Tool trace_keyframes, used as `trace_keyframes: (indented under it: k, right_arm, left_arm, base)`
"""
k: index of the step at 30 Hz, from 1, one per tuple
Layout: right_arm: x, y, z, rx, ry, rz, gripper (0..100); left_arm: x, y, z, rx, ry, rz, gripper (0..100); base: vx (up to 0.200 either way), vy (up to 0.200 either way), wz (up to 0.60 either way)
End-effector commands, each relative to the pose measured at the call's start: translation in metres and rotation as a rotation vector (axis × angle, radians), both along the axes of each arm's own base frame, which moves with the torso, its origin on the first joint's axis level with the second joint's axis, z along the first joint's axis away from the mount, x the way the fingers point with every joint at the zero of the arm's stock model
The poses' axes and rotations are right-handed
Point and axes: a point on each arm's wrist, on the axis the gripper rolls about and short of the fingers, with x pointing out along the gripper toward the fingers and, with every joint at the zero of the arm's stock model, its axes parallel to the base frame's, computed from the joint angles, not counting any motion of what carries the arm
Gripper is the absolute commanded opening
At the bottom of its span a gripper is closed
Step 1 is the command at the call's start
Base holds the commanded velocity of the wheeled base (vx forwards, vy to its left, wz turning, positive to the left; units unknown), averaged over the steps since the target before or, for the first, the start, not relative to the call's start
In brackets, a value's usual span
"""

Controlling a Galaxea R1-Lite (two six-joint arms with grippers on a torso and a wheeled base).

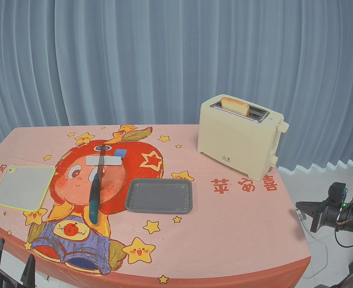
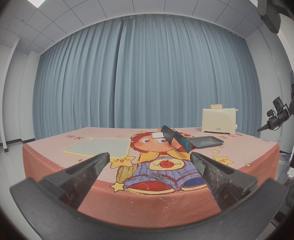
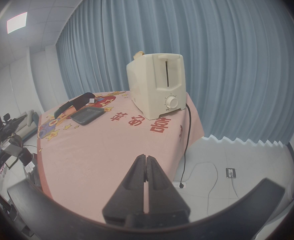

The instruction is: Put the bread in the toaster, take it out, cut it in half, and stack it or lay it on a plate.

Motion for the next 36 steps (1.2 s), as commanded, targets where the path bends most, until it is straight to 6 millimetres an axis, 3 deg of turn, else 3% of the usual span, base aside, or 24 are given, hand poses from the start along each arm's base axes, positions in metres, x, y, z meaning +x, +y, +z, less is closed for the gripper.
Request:
trace_keyframes:
  k: [1,17,36]
  right_arm:
    - [0.011,0.002,-0.005,-0.01,0.029,-0.004,0]
    - [0.039,0.005,-0.001,0.005,0.015,-0.019,0]
    - [0.072,0.005,-0.014,0.012,-0.036,-0.031,0]
  left_arm:
    - [0.0,0.0,-0.005,0.0,0.003,-0.001,100]
    - [0.0,0.0,-0.005,0.0,0.003,-0.001,100]
    - [0.0,0.0,-0.005,0.0,0.003,0.001,100]
  base:
    - [0.0,0.0,0.0]
    - [0.0,0.0,0.0]
    - [0.0,0.0,0.0]
